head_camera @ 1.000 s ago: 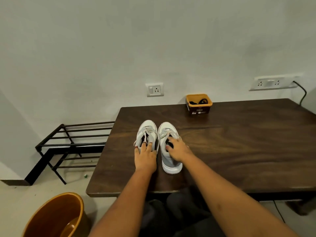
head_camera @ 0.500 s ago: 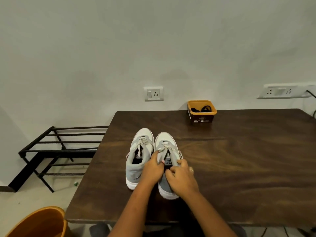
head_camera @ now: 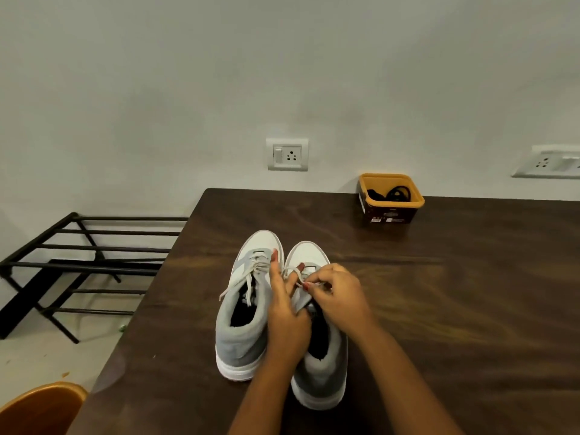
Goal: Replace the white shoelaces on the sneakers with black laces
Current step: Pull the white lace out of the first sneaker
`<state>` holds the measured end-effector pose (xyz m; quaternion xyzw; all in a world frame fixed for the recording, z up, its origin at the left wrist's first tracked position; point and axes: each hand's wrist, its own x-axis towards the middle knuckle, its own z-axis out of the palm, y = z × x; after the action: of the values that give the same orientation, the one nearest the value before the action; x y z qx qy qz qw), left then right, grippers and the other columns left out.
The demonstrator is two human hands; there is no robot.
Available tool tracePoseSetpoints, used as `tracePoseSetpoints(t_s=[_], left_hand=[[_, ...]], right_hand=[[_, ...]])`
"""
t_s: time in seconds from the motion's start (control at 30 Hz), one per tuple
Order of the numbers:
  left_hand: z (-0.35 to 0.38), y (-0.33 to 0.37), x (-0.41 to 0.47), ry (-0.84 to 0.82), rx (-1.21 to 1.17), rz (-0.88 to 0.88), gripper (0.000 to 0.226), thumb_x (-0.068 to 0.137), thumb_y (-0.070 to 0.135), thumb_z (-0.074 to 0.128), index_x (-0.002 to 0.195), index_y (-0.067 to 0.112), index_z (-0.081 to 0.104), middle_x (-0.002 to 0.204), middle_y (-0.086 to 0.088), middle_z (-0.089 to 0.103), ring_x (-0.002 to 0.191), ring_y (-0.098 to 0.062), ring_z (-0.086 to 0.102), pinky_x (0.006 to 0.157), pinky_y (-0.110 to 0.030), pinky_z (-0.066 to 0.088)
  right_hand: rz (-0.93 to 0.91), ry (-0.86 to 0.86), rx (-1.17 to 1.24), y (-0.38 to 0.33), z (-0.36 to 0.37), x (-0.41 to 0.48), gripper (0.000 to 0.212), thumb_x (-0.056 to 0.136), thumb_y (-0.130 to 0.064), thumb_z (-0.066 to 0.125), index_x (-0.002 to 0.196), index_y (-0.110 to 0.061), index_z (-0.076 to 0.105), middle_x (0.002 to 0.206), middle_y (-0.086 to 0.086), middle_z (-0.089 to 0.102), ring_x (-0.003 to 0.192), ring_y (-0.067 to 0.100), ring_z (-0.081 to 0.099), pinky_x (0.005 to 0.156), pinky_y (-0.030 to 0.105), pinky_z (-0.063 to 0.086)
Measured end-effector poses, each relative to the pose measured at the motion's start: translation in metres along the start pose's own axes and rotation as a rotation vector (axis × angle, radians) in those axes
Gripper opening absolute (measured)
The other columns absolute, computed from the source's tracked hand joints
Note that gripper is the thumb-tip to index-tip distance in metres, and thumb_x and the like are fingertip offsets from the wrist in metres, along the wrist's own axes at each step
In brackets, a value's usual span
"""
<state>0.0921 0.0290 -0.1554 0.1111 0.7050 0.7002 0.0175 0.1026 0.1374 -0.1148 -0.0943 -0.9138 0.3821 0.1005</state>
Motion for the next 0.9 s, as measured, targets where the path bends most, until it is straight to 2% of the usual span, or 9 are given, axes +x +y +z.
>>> tracePoseSetpoints(t_s=[0.13,0.23,0.33,0.4,0.5,0.6,0.7,0.77,0.9], left_hand=[[0.0,0.005,-0.004,0.022,0.006,0.061,0.093,0.084,-0.005,0.048,0.141,0.056,0.006,0.151,-0.002,0.034,0.133,-0.007,0.043,0.108,-0.037,0.042],[0.001,0.008,-0.004,0.025,0.037,0.067,0.094,0.088,-0.007,0.05,0.143,0.054,0.004,0.146,-0.002,0.042,0.129,-0.004,0.047,0.107,-0.037,0.043],[0.001,0.009,-0.005,0.023,0.078,0.053,0.096,0.09,-0.007,0.049,0.142,0.059,0.002,0.145,-0.003,0.044,0.131,-0.003,0.044,0.109,-0.037,0.04],[0.002,0.009,-0.006,0.009,0.128,0.065,0.093,0.093,-0.002,0.049,0.139,0.063,0.001,0.143,0.002,0.045,0.132,-0.001,0.042,0.11,-0.03,0.038],[0.002,0.009,-0.007,-0.024,0.234,0.084,0.093,0.095,0.002,0.048,0.135,0.068,-0.005,0.142,0.006,0.045,0.13,0.002,0.041,0.105,-0.017,0.035],[0.003,0.008,-0.006,-0.049,0.324,0.1,0.091,0.096,0.003,0.044,0.134,0.066,-0.008,0.144,0.007,0.045,0.129,0.0,0.042,0.107,-0.019,0.034],[0.004,0.008,-0.004,-0.075,0.386,0.154,0.085,0.099,0.009,0.04,0.132,0.068,-0.011,0.152,0.01,0.032,0.134,0.003,0.032,0.112,-0.019,0.027],[0.006,0.004,-0.003,-0.084,0.446,0.219,0.088,0.097,0.01,0.044,0.134,0.064,-0.015,0.156,0.007,0.022,0.139,-0.001,0.025,0.112,-0.018,0.022],[0.007,-0.003,0.001,-0.061,0.455,0.24,0.094,0.093,0.01,0.051,0.14,0.052,-0.018,0.156,0.0,0.024,0.14,-0.011,0.029,0.111,-0.019,0.025]], right_hand=[[-0.016,0.033,-0.067,-0.002,-0.001,-0.004,0.012,0.087,-0.026,0.064,0.092,-0.026,0.075,0.101,-0.011,0.06,0.096,0.006,0.052,0.088,0.025,0.043],[-0.025,0.083,-0.1,-0.008,0.002,-0.004,0.013,0.091,-0.021,0.059,0.094,-0.021,0.071,0.103,-0.009,0.059,0.097,0.009,0.049,0.088,0.025,0.039],[0.077,0.15,0.19,-0.012,0.006,-0.004,0.012,0.092,-0.01,0.056,0.09,-0.015,0.066,0.09,-0.006,0.063,0.084,0.008,0.056,0.076,0.02,0.041],[0.128,0.169,0.333,-0.014,0.006,-0.007,0.013,0.093,-0.007,0.055,0.087,-0.015,0.064,0.082,-0.006,0.064,0.077,0.008,0.058,0.07,0.02,0.043],[0.18,0.162,0.447,-0.012,0.003,-0.009,0.014,0.093,-0.007,0.055,0.087,-0.014,0.065,0.084,0.0,0.068,0.082,0.014,0.065,0.078,0.032,0.054],[0.176,0.159,0.47,-0.012,0.0,-0.005,0.014,0.092,-0.008,0.056,0.087,-0.014,0.067,0.085,0.004,0.07,0.084,0.02,0.067,0.082,0.041,0.055],[0.145,0.16,0.468,-0.013,-0.002,-0.002,0.017,0.092,-0.007,0.056,0.082,-0.016,0.066,0.083,0.004,0.071,0.082,0.018,0.067,0.079,0.036,0.054],[0.148,0.17,0.483,-0.013,-0.002,-0.001,0.017,0.093,-0.008,0.056,0.082,-0.015,0.066,0.083,0.004,0.07,0.081,0.016,0.066,0.076,0.032,0.052],[0.201,0.121,0.594,-0.014,-0.003,-0.002,0.019,0.097,-0.012,0.05,0.082,-0.012,0.061,0.076,-0.001,0.064,0.073,0.009,0.058,0.07,0.023,0.047]])
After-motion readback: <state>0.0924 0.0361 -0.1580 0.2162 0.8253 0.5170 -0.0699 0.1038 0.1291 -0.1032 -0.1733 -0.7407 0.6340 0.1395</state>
